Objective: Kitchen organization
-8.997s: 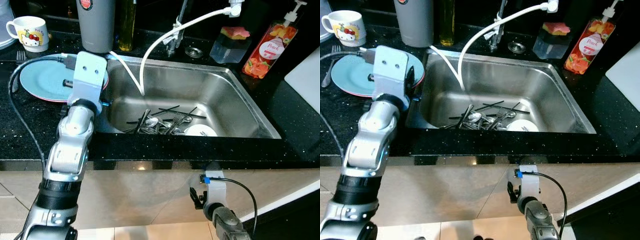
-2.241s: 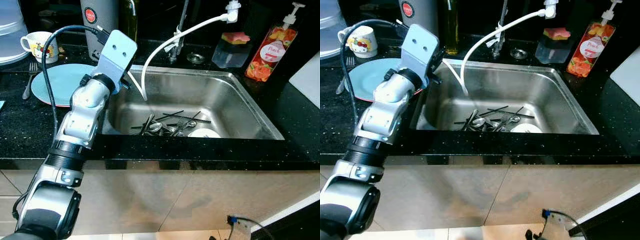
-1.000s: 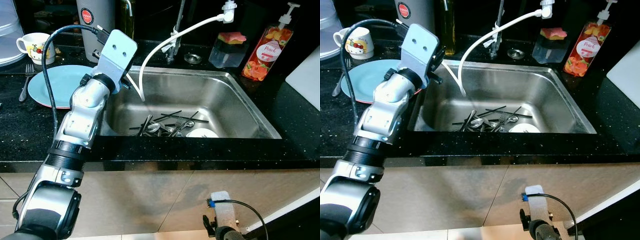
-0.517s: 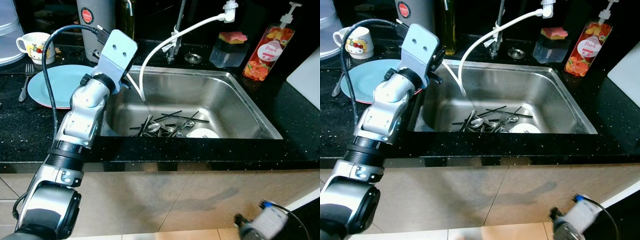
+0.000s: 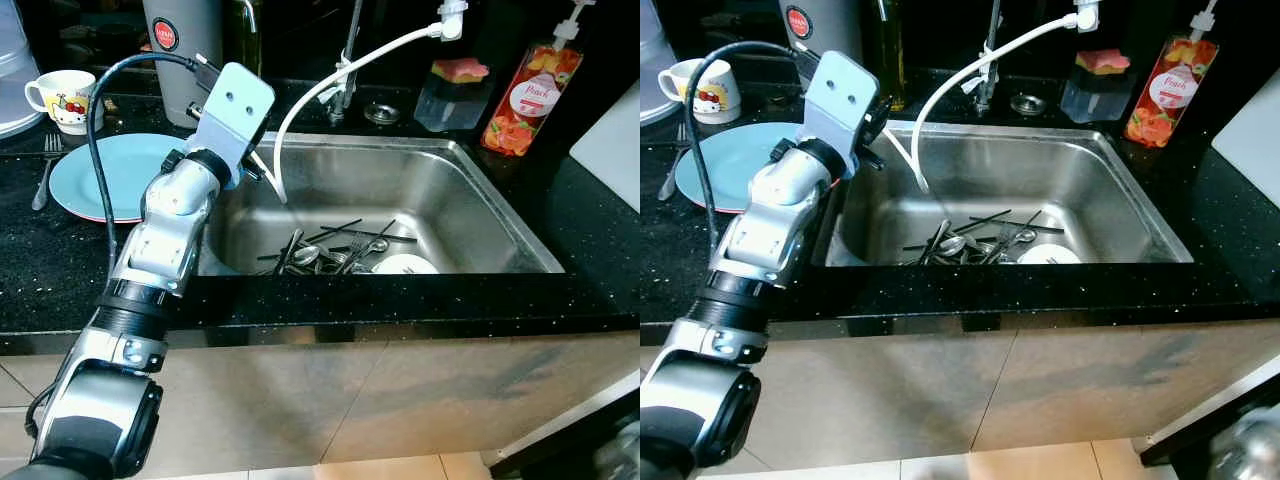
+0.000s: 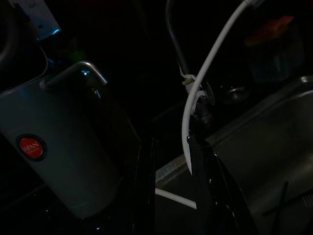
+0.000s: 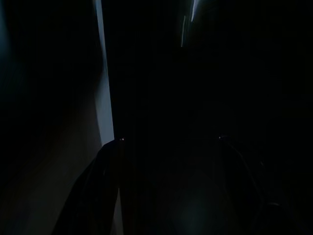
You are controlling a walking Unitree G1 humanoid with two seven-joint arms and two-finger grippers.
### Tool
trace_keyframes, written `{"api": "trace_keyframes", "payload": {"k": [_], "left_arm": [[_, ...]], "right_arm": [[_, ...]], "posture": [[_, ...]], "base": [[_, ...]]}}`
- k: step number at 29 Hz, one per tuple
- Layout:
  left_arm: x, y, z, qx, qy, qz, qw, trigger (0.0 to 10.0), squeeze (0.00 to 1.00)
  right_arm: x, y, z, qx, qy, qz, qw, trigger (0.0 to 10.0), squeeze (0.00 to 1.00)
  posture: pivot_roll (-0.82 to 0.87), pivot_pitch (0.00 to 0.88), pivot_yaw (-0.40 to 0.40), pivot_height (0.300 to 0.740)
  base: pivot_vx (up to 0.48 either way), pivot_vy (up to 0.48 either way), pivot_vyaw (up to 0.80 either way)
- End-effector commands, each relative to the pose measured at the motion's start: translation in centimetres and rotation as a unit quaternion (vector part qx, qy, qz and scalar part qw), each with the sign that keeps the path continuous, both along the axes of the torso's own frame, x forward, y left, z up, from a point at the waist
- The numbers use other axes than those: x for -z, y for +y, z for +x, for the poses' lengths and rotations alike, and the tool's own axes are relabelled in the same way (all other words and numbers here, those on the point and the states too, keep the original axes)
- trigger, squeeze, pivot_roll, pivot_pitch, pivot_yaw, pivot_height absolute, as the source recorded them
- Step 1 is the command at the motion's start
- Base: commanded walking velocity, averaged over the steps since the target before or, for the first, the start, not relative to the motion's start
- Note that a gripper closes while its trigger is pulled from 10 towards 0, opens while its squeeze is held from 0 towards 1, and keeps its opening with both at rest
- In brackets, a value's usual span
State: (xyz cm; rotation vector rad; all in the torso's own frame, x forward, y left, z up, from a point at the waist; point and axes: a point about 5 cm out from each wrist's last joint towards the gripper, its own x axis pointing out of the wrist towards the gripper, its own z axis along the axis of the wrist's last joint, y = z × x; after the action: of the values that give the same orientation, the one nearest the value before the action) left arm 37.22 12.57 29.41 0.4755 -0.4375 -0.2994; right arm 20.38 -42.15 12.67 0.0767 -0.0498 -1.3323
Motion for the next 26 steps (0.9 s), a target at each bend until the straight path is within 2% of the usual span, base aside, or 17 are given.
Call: {"api": "trace_keyframes", "payload": {"k": [1,3,5,8,9,10,13,15,16,18,19,20,21,23,24,25,26], "left_arm": [[-0.5,-0.2,0.1,0.007,-0.006,0.007,1.0,10.0,0.0],[-0.5,-0.2,0.2,0.006,-0.006,0.008,1.0,10.0,0.0],[-0.5,-0.2,0.2,0.006,-0.006,0.008,1.0,10.0,0.0],[-0.5,-0.1,0.2,0.005,-0.007,0.008,1.0,10.0,0.0],[-0.5,-0.1,0.2,0.005,-0.007,0.008,1.0,10.0,0.0],[-0.5,-0.1,0.3,0.004,-0.007,0.008,1.0,10.0,0.0],[-0.7,0.2,0.4,0.0,-0.008,0.002,1.0,10.0,0.0],[-1.1,0.5,0.6,-0.005,-0.01,-0.014,1.0,10.0,0.0],[-1.1,0.5,0.6,-0.005,-0.01,-0.014,1.0,10.0,0.0],[-1.7,0.9,0.7,-0.009,-0.018,-0.029,0.999,10.0,0.0],[-1.9,1.0,0.7,-0.009,-0.024,-0.034,0.999,10.0,0.0],[-2.2,1.1,0.7,-0.01,-0.03,-0.041,0.999,10.0,0.0],[-2.2,1.1,0.7,-0.01,-0.03,-0.041,0.999,10.0,0.0],[-2.5,1.2,0.7,-0.01,-0.036,-0.046,0.998,10.0,0.0],[-2.5,1.2,0.7,-0.01,-0.036,-0.046,0.998,10.0,0.0],[-2.5,1.2,0.7,-0.01,-0.037,-0.046,0.998,10.0,0.0],[-2.5,1.2,0.8,-0.009,-0.036,-0.045,0.998,10.0,0.0]], "right_arm": [[-1.9,-0.3,0.1,0.009,-0.01,-0.043,0.999,10.0,0.0],[-6.3,-0.9,0.6,0.009,-0.048,-0.116,0.992,10.0,0.0],[-7.3,-0.9,0.7,0.008,-0.056,-0.13,0.99,10.0,0.0],[-13.7,0.6,2.6,-0.057,-0.117,-0.222,0.966,10.0,0.0],[-13.7,0.6,2.6,-0.057,-0.117,-0.222,0.966,10.0,0.0],[-15.2,1.3,3.3,-0.082,-0.131,-0.242,0.958,10.0,0.0],[-18.1,6.6,7.4,-0.237,-0.174,-0.241,0.925,10.0,0.0],[-17.7,11.3,10.7,-0.347,-0.217,-0.159,0.898,10.0,0.0],[-17.7,11.3,10.7,-0.347,-0.217,-0.159,0.898,10.0,0.0],[-15.2,17.3,13.7,-0.447,-0.237,-0.045,0.862,10.0,0.0],[-14.1,19.5,14.4,-0.475,-0.23,-0.022,0.849,10.0,0.0],[-12.5,22.0,15.2,-0.508,-0.199,-0.01,0.838,10.0,0.0],[-12.5,22.0,15.2,-0.508,-0.199,-0.01,0.838,10.0,0.0],[-10.4,25.7,15.4,-0.57,-0.116,-0.073,0.81,10.0,0.0],[-10.4,25.7,15.4,-0.57,-0.116,-0.073,0.81,10.0,0.0],[-10.0,26.8,15.1,-0.588,-0.109,-0.075,0.798,10.0,0.0],[-10.1,27.1,14.8,-0.591,-0.119,-0.073,0.795,10.0,0.0]], "posture": [[0.26,0.031,-0.074,0.74],[0.25,0.03,-0.072,0.74],[0.25,0.03,-0.072,0.74],[0.25,0.028,-0.071,0.74],[0.25,0.028,-0.071,0.74],[0.25,0.028,-0.071,0.74],[0.23,0.028,-0.079,0.74],[0.23,0.03,-0.085,0.74],[0.23,0.03,-0.085,0.74],[0.23,0.032,-0.101,0.74],[0.23,0.032,-0.101,0.74],[0.24,0.03,-0.104,0.74],[0.24,0.03,-0.104,0.74],[0.24,0.029,-0.101,0.74],[0.24,0.029,-0.101,0.74],[0.24,0.028,-0.099,0.74],[0.24,0.028,-0.095,0.74]], "base": [[0.0,0.0,0.0],[0.0,0.0,0.0],[0.0,0.0,0.0],[0.0,0.0,0.0],[0.0,0.0,0.0],[0.0,0.0,0.0],[0.0,0.0,0.0],[0.0,0.0,0.0],[0.0,0.0,0.0],[0.0,0.0,0.0],[0.0,0.0,0.0],[0.0,0.0,0.0],[0.0,0.0,0.0],[0.0,0.0,0.0],[0.0,0.0,0.0],[0.0,0.0,0.0],[0.0,0.0,0.0]]}}
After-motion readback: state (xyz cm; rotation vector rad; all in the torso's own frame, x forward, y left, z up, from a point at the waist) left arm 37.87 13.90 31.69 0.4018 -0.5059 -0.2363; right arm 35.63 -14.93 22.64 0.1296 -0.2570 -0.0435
